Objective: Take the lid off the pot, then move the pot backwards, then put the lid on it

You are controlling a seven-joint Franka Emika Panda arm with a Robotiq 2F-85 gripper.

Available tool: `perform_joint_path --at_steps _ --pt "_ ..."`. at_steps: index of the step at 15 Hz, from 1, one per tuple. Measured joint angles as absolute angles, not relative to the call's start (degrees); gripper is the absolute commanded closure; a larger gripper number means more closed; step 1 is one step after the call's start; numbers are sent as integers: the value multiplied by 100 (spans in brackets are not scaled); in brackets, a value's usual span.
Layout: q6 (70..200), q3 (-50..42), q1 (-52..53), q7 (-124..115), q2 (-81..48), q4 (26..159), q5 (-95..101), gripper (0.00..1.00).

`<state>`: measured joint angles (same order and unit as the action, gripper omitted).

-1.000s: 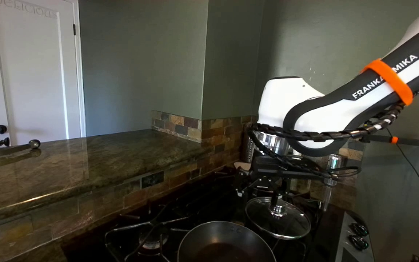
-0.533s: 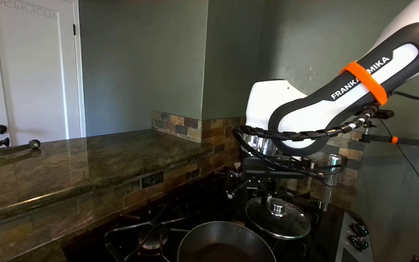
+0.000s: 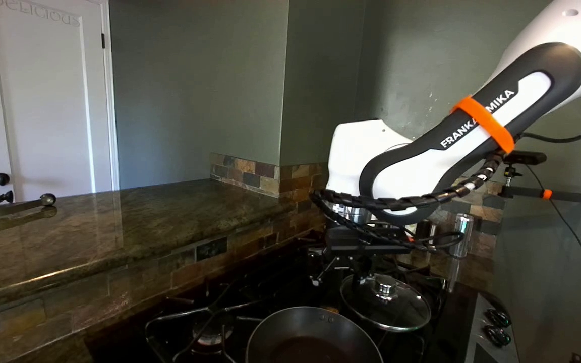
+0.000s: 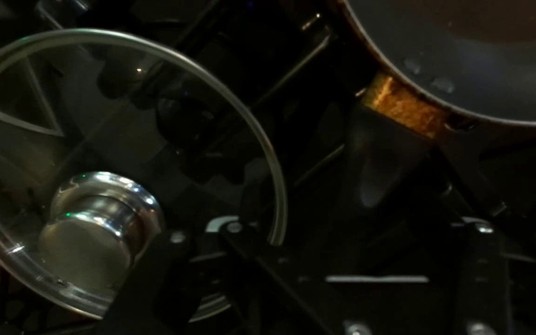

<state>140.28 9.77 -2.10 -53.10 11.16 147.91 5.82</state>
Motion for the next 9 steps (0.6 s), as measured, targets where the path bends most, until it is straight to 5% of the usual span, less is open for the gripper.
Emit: perform_joint_path --at_steps 3,5,9 --pt "14028 978 -195 -5357 989 14736 631 73" --pt "14029 978 -185 -5429 931 14690 652 32" --pt "14028 977 -165 -5610 867 14658 780 10"
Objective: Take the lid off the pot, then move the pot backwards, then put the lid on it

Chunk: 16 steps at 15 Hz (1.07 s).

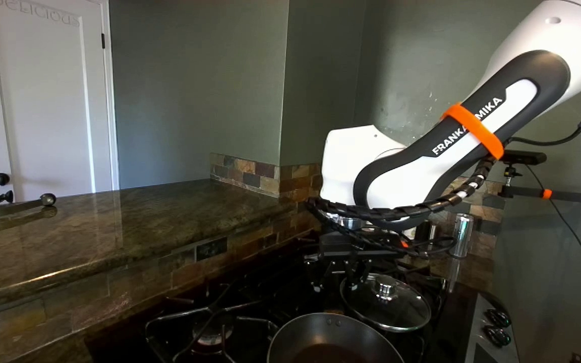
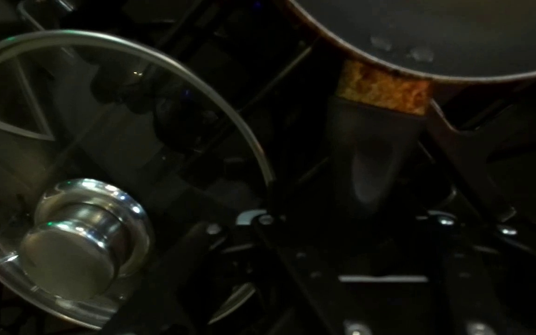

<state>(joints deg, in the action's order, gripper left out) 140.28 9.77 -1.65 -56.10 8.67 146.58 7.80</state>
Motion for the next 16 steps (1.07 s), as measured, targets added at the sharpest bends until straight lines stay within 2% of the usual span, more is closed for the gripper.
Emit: perform_joint_path --at_steps 1,2,11,13,16 --pt "14028 977 -162 -5647 855 14656 809 1" --pt "14028 977 -159 -5690 846 14655 828 0" --pt "13711 968 24 -5791 795 14535 655 0" --pt "13670 970 95 -5799 793 14524 583 26" --pt "13646 972 185 -5818 774 14519 513 50"
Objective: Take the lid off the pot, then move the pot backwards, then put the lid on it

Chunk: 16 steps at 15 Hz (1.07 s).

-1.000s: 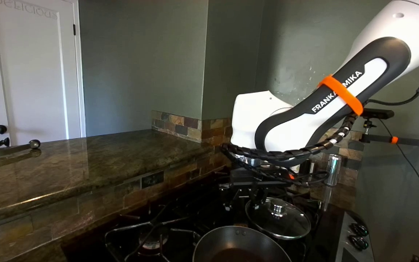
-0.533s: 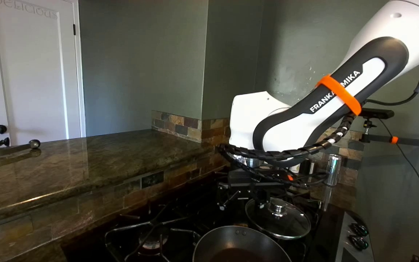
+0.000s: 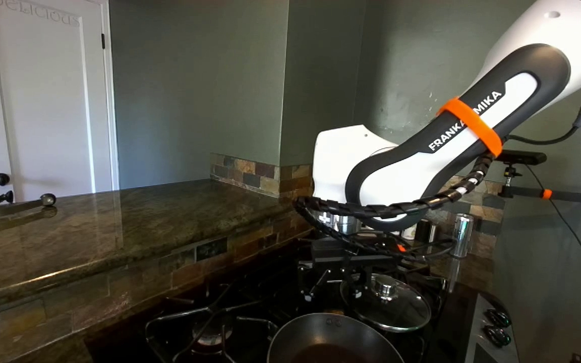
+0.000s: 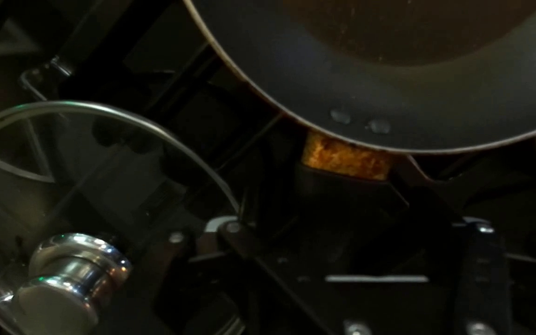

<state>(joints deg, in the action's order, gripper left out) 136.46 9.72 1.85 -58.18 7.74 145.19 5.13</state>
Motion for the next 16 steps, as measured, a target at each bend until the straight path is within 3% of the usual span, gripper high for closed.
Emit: perform_joint_path --at_steps 4,16 --pt "13585 973 241 -5913 720 14500 511 77" --pt "13580 781 161 -6946 692 14365 463 77"
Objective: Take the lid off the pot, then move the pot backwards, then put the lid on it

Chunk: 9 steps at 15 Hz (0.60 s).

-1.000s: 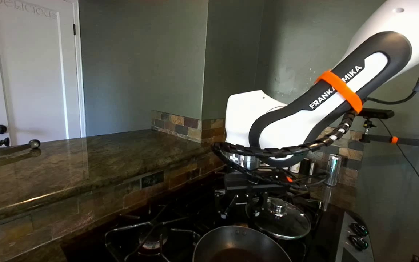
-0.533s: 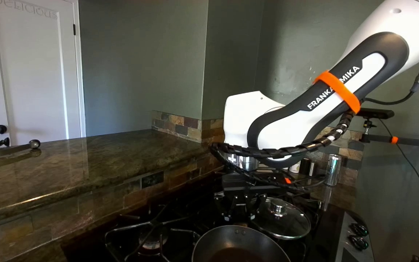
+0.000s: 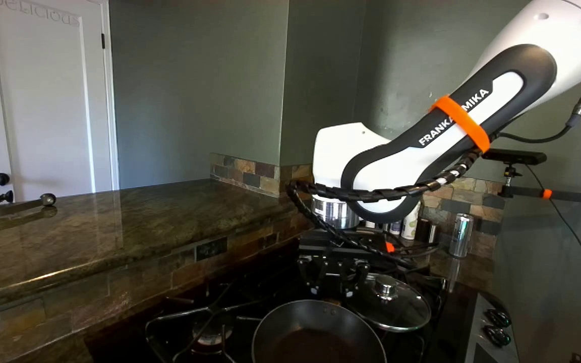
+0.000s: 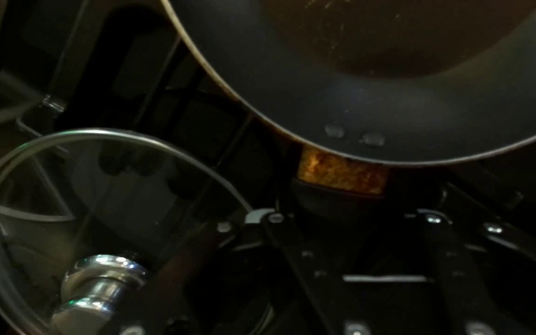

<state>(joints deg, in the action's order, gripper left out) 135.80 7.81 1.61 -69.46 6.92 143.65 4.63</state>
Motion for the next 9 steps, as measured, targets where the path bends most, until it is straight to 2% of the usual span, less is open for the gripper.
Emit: perform_joint_path --at_steps 9 --pt "13591 645 106 -8179 413 14046 263 77"
